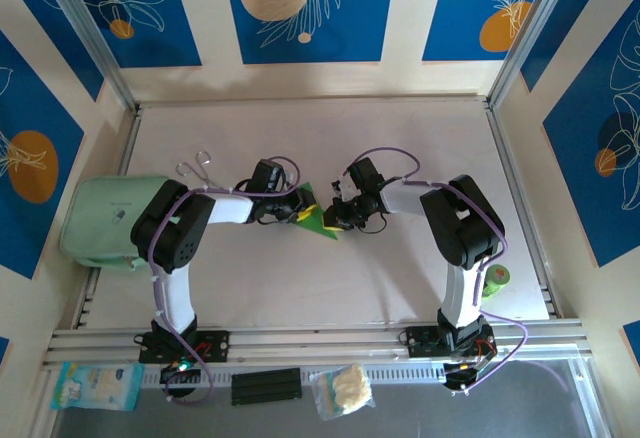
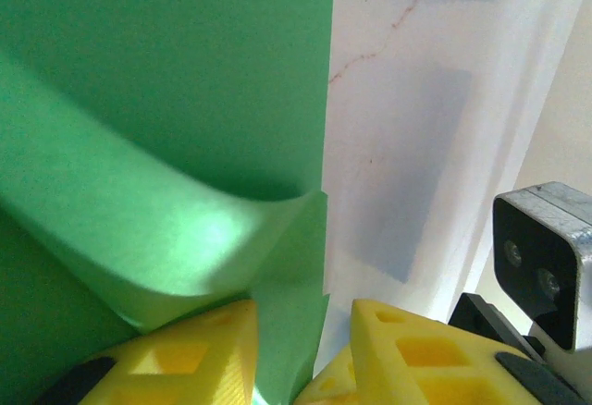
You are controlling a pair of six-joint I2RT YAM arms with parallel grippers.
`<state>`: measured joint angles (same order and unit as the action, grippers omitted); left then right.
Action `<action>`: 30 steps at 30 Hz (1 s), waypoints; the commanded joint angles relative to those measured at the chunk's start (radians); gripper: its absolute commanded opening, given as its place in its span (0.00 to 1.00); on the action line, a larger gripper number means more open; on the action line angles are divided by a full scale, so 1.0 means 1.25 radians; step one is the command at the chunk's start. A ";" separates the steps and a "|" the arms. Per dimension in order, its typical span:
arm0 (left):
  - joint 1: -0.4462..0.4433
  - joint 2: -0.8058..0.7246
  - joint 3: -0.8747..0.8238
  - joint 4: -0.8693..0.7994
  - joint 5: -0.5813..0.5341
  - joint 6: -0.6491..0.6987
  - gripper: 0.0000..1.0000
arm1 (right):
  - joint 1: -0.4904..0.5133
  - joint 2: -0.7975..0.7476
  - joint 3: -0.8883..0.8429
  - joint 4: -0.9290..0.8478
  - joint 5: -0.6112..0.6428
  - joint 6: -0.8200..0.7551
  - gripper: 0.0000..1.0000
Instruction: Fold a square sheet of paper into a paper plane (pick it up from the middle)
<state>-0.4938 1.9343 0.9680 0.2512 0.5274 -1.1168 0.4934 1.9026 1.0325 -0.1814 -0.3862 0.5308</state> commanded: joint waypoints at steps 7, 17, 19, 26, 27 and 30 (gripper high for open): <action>0.007 0.010 0.012 -0.001 0.010 0.009 0.35 | -0.006 0.022 0.006 -0.055 0.036 -0.018 0.12; 0.008 0.000 0.035 -0.005 0.021 0.028 0.36 | -0.005 0.038 0.008 -0.104 0.065 -0.032 0.11; 0.008 0.004 0.040 -0.013 0.021 0.036 0.36 | -0.006 0.038 0.005 -0.110 0.067 -0.033 0.11; 0.008 0.024 0.065 -0.030 0.028 0.050 0.32 | -0.005 0.042 0.012 -0.119 0.062 -0.039 0.10; 0.008 0.026 0.069 -0.036 0.026 0.054 0.32 | -0.006 0.043 0.013 -0.119 0.061 -0.039 0.10; 0.008 0.034 0.078 -0.055 0.019 0.067 0.31 | -0.006 0.045 0.012 -0.119 0.061 -0.039 0.10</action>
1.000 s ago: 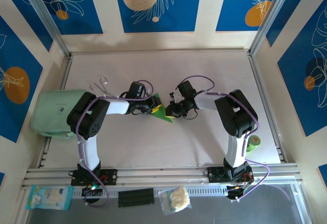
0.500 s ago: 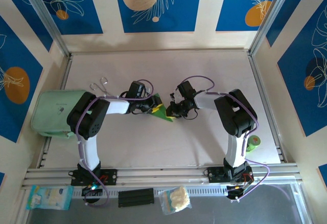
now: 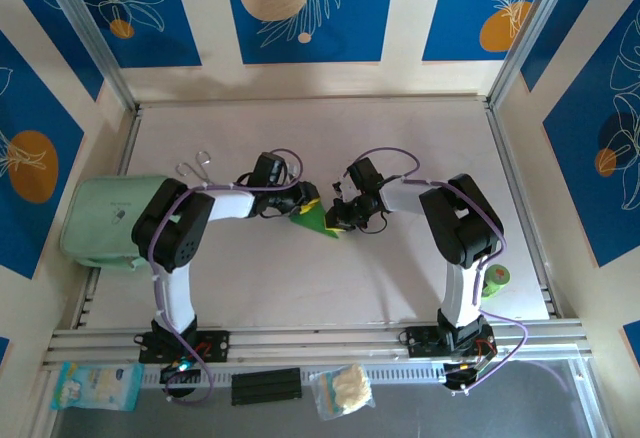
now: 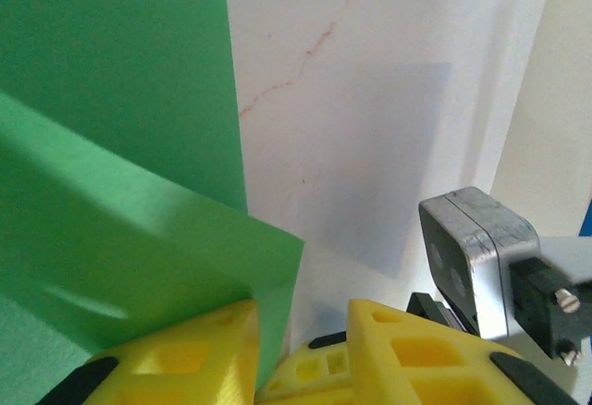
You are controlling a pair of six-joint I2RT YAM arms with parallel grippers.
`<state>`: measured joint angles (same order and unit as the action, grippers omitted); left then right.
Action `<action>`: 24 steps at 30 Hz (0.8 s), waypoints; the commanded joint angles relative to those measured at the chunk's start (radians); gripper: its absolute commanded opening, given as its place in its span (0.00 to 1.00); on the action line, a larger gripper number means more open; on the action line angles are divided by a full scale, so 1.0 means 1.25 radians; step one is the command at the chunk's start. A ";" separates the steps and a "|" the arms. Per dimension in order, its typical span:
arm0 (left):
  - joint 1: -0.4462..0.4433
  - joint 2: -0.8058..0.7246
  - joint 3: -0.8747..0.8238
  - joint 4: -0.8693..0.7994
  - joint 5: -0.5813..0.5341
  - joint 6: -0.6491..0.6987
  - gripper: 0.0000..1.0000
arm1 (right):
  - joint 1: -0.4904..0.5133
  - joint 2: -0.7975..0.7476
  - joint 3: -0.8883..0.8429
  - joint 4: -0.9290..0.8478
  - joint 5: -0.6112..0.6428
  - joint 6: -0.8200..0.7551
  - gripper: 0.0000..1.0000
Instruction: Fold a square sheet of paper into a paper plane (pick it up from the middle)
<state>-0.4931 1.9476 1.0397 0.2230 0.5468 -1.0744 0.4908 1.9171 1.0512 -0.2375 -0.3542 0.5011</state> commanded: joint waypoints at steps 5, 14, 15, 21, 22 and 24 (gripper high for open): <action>0.008 0.038 0.031 -0.049 -0.005 0.043 0.30 | -0.004 0.037 -0.002 -0.075 0.037 -0.016 0.10; 0.013 0.056 0.030 -0.085 -0.035 0.042 0.30 | -0.005 0.034 0.004 -0.088 0.020 -0.017 0.10; 0.014 0.057 0.028 -0.090 -0.035 0.041 0.30 | -0.010 0.032 0.009 -0.090 -0.006 -0.011 0.10; 0.013 0.058 0.018 -0.094 -0.037 0.039 0.30 | -0.004 -0.010 0.061 -0.120 -0.065 -0.008 0.11; 0.013 0.058 0.018 -0.096 -0.040 0.040 0.30 | -0.001 -0.018 0.068 -0.128 -0.068 -0.013 0.11; 0.013 0.058 0.019 -0.102 -0.040 0.041 0.30 | 0.000 -0.029 0.072 -0.138 -0.070 -0.017 0.11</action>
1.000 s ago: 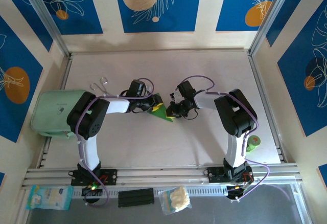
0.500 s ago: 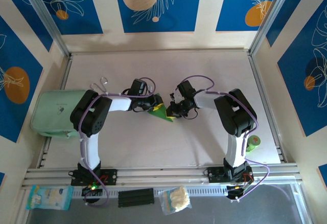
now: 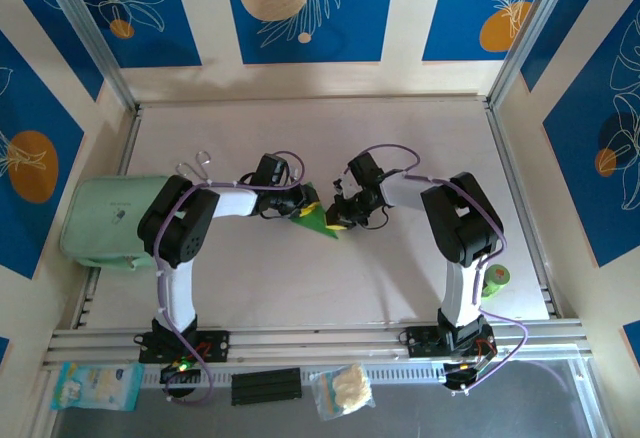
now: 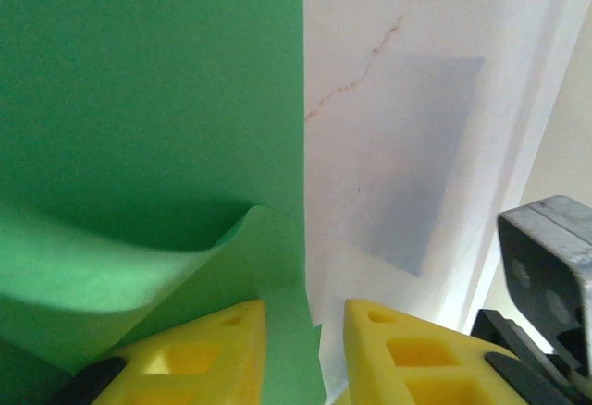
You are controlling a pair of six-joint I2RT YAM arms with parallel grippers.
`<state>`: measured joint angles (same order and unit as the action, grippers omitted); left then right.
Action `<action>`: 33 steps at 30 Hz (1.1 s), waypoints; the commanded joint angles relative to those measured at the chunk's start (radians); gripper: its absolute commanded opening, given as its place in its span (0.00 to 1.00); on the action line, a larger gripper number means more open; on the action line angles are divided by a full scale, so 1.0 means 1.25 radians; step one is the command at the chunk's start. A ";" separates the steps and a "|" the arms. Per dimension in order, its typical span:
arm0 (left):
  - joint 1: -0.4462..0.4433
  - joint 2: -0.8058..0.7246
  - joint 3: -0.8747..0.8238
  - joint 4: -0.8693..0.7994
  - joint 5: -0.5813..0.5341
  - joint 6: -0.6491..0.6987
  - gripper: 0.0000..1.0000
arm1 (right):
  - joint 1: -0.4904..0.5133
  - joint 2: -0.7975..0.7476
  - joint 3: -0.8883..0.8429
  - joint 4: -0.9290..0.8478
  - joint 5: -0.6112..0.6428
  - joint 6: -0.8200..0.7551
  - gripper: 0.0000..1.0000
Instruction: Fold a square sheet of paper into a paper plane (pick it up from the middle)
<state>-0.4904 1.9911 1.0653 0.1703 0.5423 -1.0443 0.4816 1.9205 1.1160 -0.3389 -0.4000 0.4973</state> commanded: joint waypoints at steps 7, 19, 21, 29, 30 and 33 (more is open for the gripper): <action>0.011 0.025 0.003 -0.065 -0.038 0.019 0.30 | 0.013 -0.029 0.004 -0.066 -0.024 -0.019 0.11; 0.011 0.029 0.007 -0.079 -0.043 0.016 0.30 | 0.015 -0.010 -0.022 -0.071 0.030 -0.023 0.11; 0.012 0.030 0.009 -0.082 -0.044 0.015 0.30 | 0.016 -0.005 -0.025 -0.072 0.034 -0.024 0.11; 0.011 0.032 0.011 -0.090 -0.046 0.014 0.30 | 0.016 0.003 -0.030 -0.082 0.049 -0.030 0.11; 0.011 0.031 0.011 -0.091 -0.046 0.014 0.30 | 0.016 0.005 -0.030 -0.083 0.049 -0.030 0.10; 0.011 0.032 0.012 -0.100 -0.050 0.015 0.30 | 0.016 0.011 -0.030 -0.089 0.055 -0.032 0.11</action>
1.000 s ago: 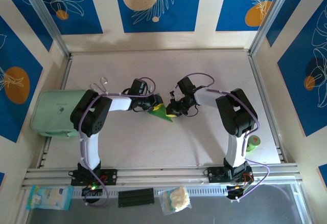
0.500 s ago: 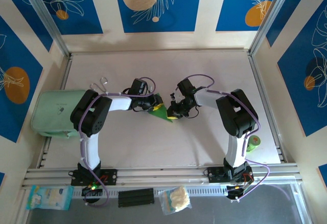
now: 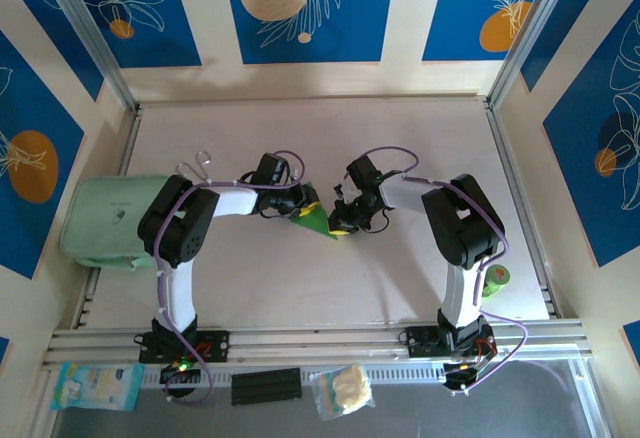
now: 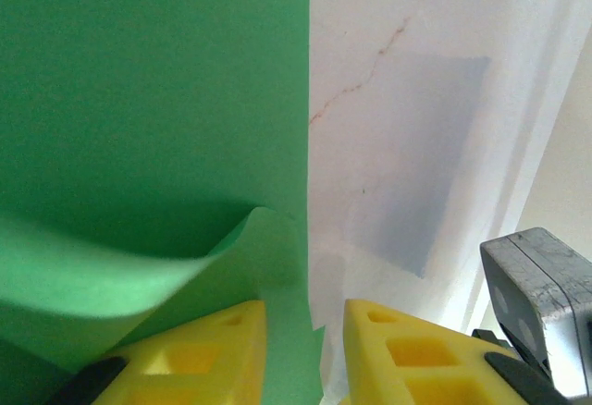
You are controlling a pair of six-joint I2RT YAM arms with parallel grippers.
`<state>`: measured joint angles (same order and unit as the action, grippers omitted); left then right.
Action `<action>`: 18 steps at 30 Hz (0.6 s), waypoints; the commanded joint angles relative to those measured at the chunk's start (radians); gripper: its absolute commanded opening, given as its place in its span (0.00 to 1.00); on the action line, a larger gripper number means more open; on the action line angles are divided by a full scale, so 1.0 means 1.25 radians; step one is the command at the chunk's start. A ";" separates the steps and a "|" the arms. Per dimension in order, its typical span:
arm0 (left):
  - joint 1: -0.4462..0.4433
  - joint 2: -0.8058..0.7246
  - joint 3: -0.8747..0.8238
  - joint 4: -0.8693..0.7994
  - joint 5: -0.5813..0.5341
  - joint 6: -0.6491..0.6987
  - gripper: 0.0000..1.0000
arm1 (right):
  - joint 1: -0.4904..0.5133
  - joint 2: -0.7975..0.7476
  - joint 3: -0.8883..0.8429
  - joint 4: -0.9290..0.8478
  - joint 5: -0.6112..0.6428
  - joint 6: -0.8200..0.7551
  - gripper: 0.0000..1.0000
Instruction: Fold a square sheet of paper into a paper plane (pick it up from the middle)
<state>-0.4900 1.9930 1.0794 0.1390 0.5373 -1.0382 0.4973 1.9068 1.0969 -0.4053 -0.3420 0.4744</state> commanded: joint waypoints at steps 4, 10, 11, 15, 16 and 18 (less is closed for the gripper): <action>0.010 0.033 0.004 -0.088 -0.051 0.012 0.30 | 0.005 0.022 -0.019 -0.046 0.024 -0.017 0.11; 0.012 0.035 0.009 -0.107 -0.058 0.011 0.30 | 0.004 0.006 -0.039 -0.057 0.036 -0.016 0.10; 0.012 0.036 0.010 -0.111 -0.060 0.012 0.30 | 0.003 0.003 -0.045 -0.058 0.036 -0.016 0.10; 0.013 0.038 0.014 -0.128 -0.066 0.014 0.30 | 0.001 -0.028 -0.078 -0.061 0.032 -0.011 0.10; 0.014 0.038 0.014 -0.130 -0.066 0.015 0.30 | 0.000 -0.036 -0.088 -0.061 0.030 -0.008 0.10; 0.014 0.039 0.015 -0.132 -0.066 0.016 0.30 | 0.000 -0.053 -0.111 -0.058 0.026 0.003 0.10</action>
<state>-0.4904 1.9942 1.1030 0.0765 0.5308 -1.0382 0.4973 1.8675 1.0222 -0.3618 -0.3367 0.4717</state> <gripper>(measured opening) 0.299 0.104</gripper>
